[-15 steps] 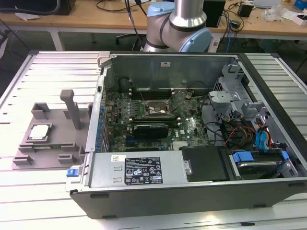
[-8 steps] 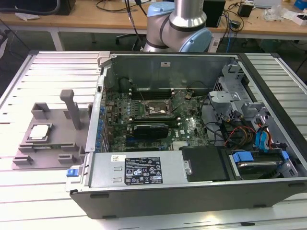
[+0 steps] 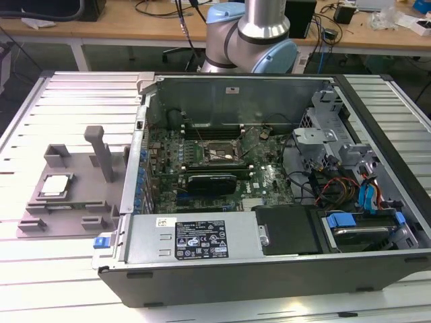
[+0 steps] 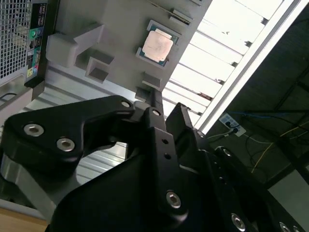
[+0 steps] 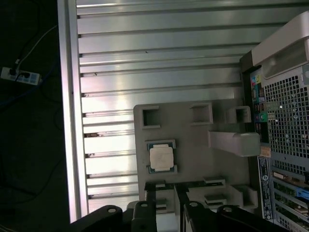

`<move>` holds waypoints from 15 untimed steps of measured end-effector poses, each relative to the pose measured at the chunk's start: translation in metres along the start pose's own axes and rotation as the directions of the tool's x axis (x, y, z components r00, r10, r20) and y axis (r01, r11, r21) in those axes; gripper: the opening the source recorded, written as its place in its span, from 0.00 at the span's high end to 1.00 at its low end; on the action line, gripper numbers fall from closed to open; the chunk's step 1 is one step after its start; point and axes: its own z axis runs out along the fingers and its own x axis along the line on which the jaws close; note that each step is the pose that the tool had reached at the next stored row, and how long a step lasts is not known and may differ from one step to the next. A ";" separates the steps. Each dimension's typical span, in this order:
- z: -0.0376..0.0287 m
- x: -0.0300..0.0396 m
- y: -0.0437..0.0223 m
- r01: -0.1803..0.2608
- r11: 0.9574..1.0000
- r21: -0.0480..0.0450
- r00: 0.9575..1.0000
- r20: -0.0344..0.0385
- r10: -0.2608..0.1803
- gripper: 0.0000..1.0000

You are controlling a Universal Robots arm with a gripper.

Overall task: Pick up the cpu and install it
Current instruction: 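Pick up the cpu and move it towards the insertion slot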

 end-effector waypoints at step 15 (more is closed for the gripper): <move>0.0001 0.0001 0.0001 0.064 0.997 0.050 0.998 0.001 -0.064 0.34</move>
